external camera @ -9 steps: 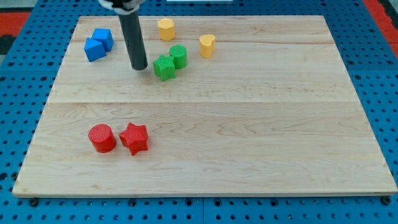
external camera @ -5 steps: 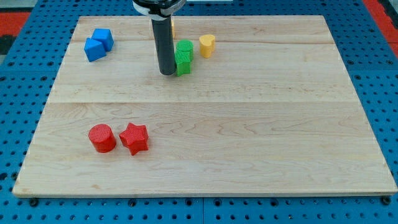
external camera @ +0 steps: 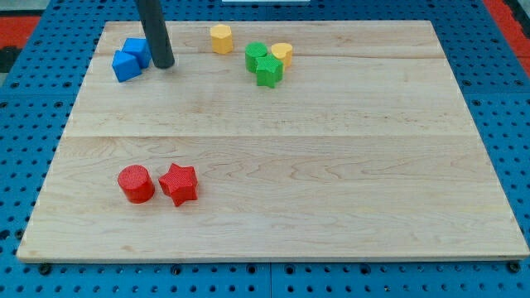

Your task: Move the green blocks and yellow blocks close to each other

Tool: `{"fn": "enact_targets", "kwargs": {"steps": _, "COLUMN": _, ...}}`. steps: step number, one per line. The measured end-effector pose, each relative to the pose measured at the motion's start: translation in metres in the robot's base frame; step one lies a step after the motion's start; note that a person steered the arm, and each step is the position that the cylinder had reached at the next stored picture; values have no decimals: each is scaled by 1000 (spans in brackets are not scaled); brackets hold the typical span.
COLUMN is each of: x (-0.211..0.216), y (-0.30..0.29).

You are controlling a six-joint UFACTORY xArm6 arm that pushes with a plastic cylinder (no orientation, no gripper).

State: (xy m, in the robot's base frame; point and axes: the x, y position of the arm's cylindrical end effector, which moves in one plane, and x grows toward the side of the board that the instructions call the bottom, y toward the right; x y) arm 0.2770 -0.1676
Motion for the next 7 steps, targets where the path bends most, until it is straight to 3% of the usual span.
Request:
{"fn": "enact_targets", "kwargs": {"steps": 1, "x": -43, "y": 13}}
{"fn": "enact_targets", "kwargs": {"steps": 2, "x": -58, "y": 43}}
{"fn": "enact_targets", "kwargs": {"steps": 4, "x": -52, "y": 140}}
{"fn": "enact_targets", "kwargs": {"steps": 6, "x": -44, "y": 135}}
{"fn": "enact_targets", "kwargs": {"steps": 7, "x": -54, "y": 103}}
